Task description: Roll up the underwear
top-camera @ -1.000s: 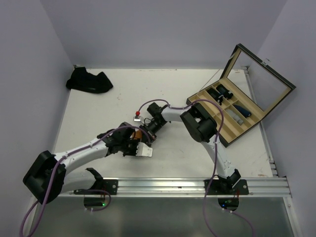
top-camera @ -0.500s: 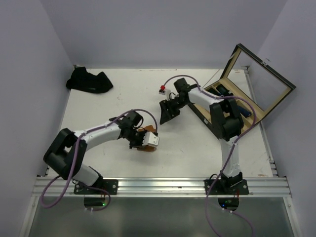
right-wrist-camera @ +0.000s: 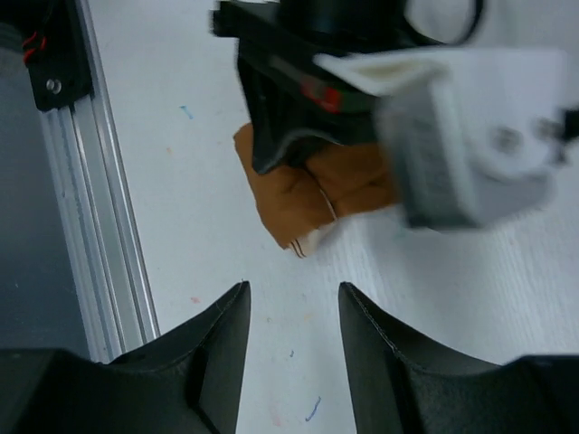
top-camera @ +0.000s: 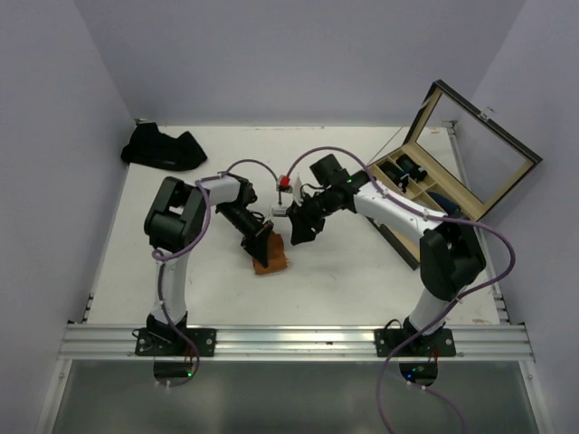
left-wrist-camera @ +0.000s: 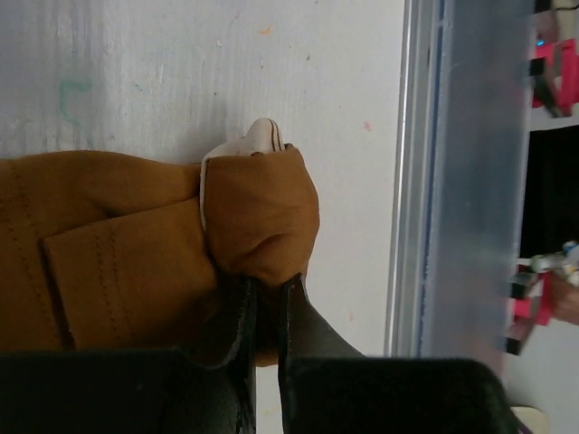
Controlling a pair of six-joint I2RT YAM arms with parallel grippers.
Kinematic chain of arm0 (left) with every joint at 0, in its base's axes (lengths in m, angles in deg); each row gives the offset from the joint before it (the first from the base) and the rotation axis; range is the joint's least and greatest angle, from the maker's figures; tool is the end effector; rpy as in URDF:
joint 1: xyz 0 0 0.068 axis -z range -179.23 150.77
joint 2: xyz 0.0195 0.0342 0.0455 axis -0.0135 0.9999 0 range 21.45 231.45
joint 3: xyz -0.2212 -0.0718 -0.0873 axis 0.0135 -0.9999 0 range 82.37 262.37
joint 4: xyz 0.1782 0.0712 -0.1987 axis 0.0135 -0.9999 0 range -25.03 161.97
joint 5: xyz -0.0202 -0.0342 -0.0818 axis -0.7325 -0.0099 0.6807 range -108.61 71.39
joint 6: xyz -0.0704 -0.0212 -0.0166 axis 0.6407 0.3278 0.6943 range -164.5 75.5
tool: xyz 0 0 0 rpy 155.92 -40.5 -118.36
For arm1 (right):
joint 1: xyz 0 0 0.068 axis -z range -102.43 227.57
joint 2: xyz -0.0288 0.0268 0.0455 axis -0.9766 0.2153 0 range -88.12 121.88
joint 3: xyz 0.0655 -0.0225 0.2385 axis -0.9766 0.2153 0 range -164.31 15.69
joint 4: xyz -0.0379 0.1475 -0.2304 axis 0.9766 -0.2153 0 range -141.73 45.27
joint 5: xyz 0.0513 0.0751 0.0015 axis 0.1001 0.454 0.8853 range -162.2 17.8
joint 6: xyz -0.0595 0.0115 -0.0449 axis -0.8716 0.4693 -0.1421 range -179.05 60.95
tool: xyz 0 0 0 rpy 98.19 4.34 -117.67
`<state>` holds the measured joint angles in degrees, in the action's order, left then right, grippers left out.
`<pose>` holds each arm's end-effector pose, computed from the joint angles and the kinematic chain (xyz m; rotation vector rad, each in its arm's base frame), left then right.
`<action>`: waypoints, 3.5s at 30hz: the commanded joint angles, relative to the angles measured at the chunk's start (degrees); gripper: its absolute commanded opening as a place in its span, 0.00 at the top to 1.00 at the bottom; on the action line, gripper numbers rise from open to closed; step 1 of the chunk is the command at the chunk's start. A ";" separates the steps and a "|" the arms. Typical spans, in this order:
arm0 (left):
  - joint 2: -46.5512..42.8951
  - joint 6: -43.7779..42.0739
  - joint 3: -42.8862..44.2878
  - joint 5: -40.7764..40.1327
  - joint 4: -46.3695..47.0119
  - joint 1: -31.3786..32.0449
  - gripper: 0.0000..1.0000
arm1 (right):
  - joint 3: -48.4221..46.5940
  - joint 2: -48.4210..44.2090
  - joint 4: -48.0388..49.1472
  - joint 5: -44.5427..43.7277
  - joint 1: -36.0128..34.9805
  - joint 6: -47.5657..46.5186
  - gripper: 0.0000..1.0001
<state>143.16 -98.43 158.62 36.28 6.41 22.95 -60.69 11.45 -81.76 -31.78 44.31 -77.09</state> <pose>0.2873 -0.1732 0.0696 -1.4524 -2.2754 1.4786 0.2983 0.2449 0.1950 -1.3248 2.1842 1.0172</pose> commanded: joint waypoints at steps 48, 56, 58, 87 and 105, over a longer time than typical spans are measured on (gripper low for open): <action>-57.97 12.72 -32.81 -19.56 35.95 -14.88 0.54 | -15.63 38.06 -5.41 11.42 -12.45 2.29 1.00; -65.81 3.48 -40.21 -25.09 31.02 -1.01 0.53 | -21.62 46.94 -5.59 13.55 -10.16 15.49 1.00; -65.03 3.22 -40.74 -25.80 32.07 3.13 0.53 | -20.92 47.38 -4.89 13.45 -10.16 15.76 1.00; -30.93 1.90 -35.03 -27.83 24.96 12.10 0.98 | -29.52 37.11 -8.13 6.43 5.46 13.48 0.38; 4.75 11.66 -5.07 -22.82 10.28 6.13 0.97 | -0.89 -4.73 -4.89 -2.97 1.04 -9.28 0.62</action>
<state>137.02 -85.77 156.04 25.81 15.59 28.78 -64.87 8.19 -87.45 -30.35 50.57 -79.76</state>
